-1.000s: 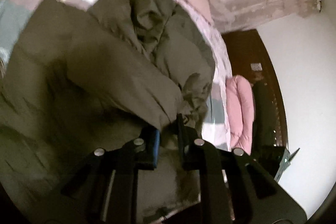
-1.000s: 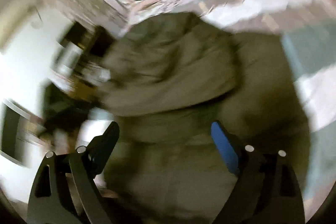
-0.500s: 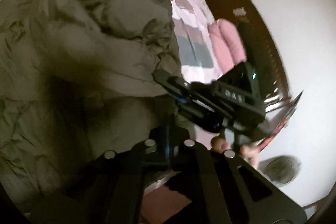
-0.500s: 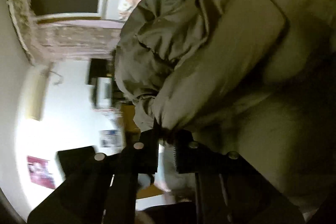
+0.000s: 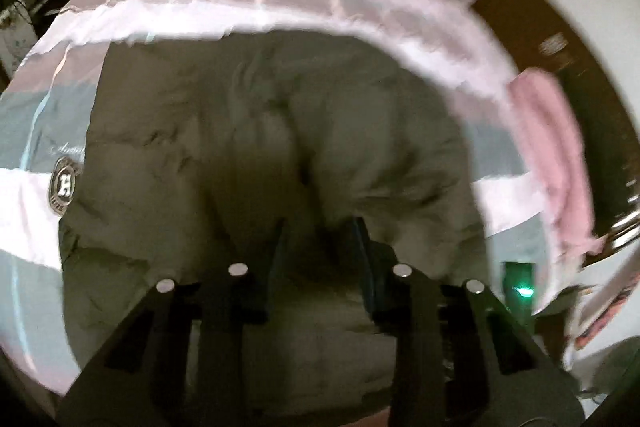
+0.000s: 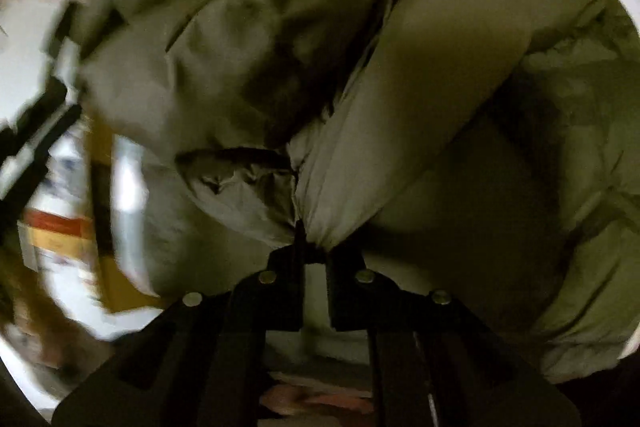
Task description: Fold large clothes
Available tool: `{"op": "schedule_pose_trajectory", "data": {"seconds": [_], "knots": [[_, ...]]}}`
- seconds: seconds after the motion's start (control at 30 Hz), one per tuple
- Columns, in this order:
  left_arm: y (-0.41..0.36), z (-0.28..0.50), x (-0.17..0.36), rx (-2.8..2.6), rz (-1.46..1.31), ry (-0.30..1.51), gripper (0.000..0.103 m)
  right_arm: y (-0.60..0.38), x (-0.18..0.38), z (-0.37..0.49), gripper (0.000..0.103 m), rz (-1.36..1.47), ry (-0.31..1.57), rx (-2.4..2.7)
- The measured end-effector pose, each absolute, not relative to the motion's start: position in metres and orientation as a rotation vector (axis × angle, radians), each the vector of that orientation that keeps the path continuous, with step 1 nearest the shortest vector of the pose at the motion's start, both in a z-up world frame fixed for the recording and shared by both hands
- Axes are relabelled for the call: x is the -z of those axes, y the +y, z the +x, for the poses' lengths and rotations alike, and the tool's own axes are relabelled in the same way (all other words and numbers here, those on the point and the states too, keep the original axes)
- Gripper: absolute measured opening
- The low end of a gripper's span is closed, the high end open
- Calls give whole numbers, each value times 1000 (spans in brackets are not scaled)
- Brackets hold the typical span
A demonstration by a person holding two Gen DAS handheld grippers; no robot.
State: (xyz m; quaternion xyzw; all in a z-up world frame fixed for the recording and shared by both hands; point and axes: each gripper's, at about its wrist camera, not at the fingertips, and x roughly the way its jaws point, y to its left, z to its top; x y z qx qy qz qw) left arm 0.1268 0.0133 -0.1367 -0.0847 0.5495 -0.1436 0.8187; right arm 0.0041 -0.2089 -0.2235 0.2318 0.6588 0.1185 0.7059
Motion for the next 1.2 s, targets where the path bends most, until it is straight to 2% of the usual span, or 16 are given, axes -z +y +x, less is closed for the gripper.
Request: {"op": "schedule_pose_trajectory", "data": {"seconds": [0.07,0.1,0.13,0.17,0.27,0.37,0.5,0.6,0.67,0.77,0.87,1.03,1.07,1.17,1.2], "knots": [[2,131,154,309,-132,1229,35,-201,214,8,31,447,1458,-242],[0,137,160,312,-127,1245,46,-198,207,10,66,407,1453,-228],[-2,143,169,305,-104,1260,52,-197,199,11,93,372,1429,-223],[-3,148,172,289,-79,1262,61,-203,199,9,94,355,1402,-226],[-4,164,193,228,36,1283,61,-211,158,10,93,370,1261,-258],[0,169,215,211,43,1342,57,-234,129,2,85,423,1046,-255],[-5,169,232,182,86,1391,56,-233,118,1,67,412,879,-222],[-6,165,237,171,115,1433,55,-235,125,21,54,423,880,-237],[-5,164,238,176,136,1437,55,-232,140,29,52,432,913,-250],[5,166,243,180,100,1474,55,-222,167,47,48,362,1019,-226],[15,166,249,177,74,1510,56,-224,203,51,35,245,1127,-156],[14,162,257,173,114,1540,61,-218,231,52,33,158,1188,-115],[12,161,256,172,110,1534,60,-214,231,52,33,135,1189,-104],[14,159,234,218,20,1504,38,-207,222,47,34,96,1167,-95],[15,156,222,231,9,1469,36,-208,219,45,35,116,1157,-97]]}}
